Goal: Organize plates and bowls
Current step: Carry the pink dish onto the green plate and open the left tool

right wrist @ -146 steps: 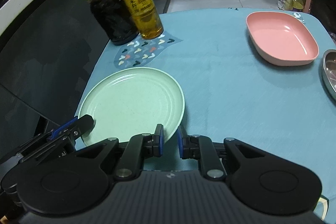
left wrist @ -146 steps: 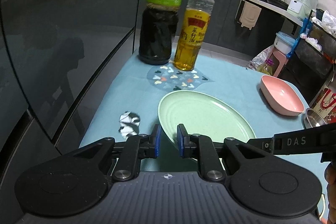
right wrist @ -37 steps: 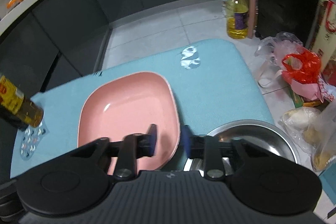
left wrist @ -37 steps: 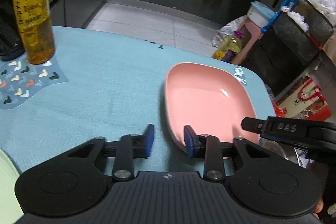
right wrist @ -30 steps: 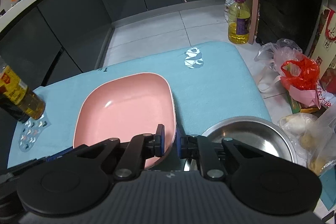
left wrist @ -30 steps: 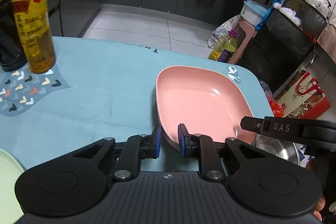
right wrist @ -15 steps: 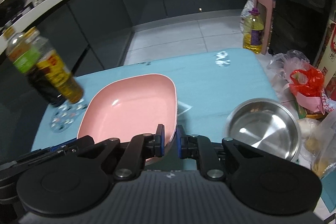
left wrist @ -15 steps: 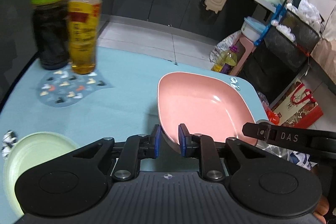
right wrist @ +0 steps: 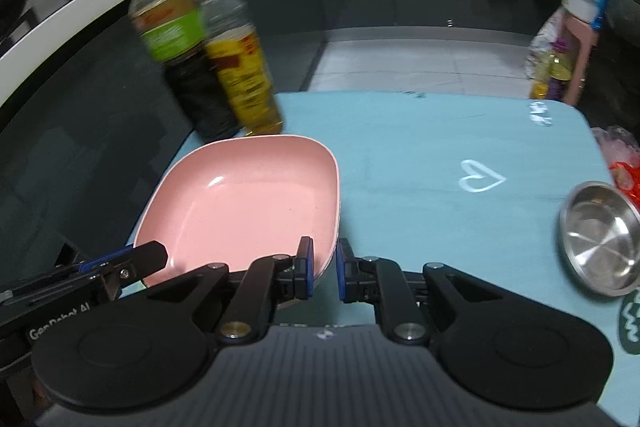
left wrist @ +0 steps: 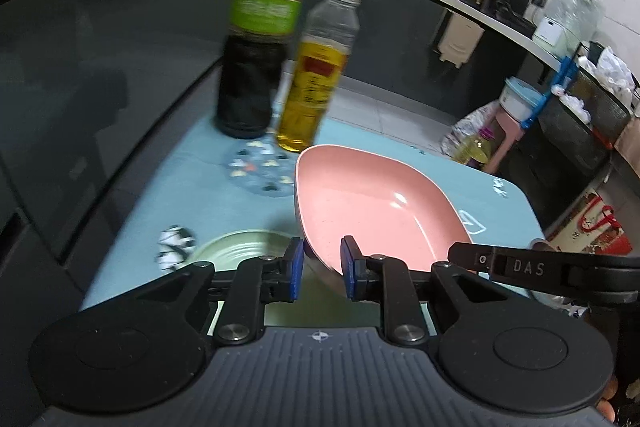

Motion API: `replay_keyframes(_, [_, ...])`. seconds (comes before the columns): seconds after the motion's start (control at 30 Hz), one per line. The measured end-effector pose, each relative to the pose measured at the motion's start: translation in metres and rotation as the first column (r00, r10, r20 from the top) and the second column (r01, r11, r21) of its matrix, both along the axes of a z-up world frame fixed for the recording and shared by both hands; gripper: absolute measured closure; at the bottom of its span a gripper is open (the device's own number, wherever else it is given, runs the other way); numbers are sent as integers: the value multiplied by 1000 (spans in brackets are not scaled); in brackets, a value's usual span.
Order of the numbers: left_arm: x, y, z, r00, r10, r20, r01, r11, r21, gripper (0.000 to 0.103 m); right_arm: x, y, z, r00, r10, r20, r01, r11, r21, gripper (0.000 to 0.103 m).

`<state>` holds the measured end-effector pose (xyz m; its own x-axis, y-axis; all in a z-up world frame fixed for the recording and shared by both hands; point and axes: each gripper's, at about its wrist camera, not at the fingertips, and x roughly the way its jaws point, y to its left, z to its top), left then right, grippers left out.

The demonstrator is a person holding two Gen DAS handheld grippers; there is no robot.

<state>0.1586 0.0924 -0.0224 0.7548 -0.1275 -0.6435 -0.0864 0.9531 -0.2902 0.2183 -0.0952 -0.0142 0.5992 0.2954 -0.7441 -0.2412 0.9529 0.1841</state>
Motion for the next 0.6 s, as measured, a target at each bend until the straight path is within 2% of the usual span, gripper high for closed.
replay_keyframes(0.33, [-23, 43, -22, 998, 45, -46, -48, 997, -64, 83, -18, 49, -11, 997, 68, -21, -69, 996, -48, 97])
replay_keyframes(0.6, [-31, 58, -38, 996, 52, -75, -59, 994, -91, 83, -25, 65, -23, 995, 80, -54, -84, 993, -82, 97])
